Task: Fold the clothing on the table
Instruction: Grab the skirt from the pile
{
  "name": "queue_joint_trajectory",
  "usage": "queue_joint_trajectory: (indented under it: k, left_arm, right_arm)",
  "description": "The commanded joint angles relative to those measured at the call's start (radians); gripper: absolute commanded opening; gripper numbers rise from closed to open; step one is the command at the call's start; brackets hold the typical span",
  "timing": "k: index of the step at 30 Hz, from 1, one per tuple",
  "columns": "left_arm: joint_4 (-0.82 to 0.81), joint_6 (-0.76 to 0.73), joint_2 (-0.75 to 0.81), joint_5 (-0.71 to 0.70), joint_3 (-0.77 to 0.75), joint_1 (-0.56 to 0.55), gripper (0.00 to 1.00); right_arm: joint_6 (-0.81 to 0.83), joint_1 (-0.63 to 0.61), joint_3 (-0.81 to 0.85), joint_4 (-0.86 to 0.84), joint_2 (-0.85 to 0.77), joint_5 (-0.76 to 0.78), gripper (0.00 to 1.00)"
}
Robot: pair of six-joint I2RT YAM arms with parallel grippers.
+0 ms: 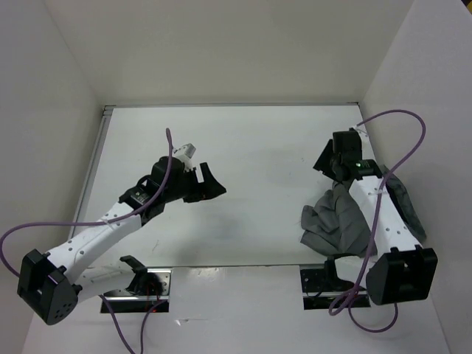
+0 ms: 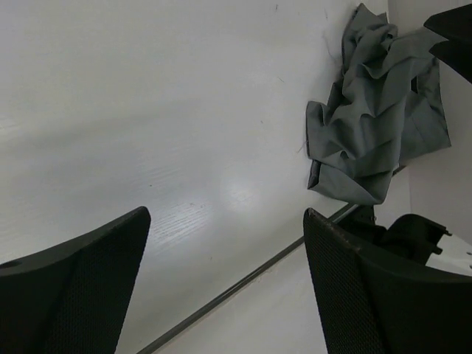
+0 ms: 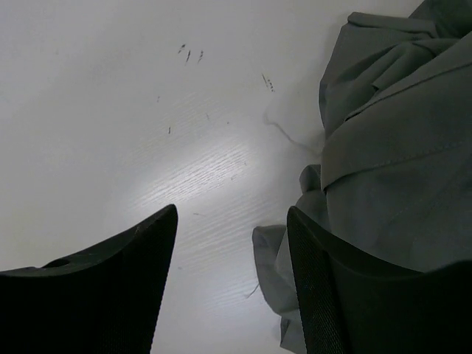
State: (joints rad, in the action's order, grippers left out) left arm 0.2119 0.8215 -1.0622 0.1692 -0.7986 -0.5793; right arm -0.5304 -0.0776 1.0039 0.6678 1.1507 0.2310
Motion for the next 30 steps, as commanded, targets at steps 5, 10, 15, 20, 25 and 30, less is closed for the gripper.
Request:
queue_joint_trajectory:
  k: [5,10,15,20,25,30]
  left_arm:
    - [0.004,-0.024,-0.05,-0.065,-0.08,0.001,0.94]
    - [-0.006,-0.091,-0.169,-0.004,-0.137,0.013,0.94]
    - [-0.06,-0.102,-0.248,0.079,-0.156,0.022,0.94]
    - [-0.049,-0.142,-0.283,0.079,-0.185,0.033,0.94]
    - [-0.049,-0.142,-0.305,0.101,-0.174,0.033,0.94]
    - [-0.059,-0.124,-0.259,0.092,-0.134,0.033,0.94]
  right_arm:
    - [0.043,0.064,0.151,0.056,0.302,-0.009,0.67]
    - [-0.006,0.084,0.151,0.133,0.325,0.033,0.67]
    - [-0.056,0.13,0.171,0.231,0.209,0.143,0.67]
    - [-0.075,0.141,0.217,0.352,0.149,0.224,0.69]
    - [-0.117,0.171,0.217,0.388,0.121,0.235,0.71]
    - [-0.108,0.199,0.217,0.388,0.179,0.225,0.72]
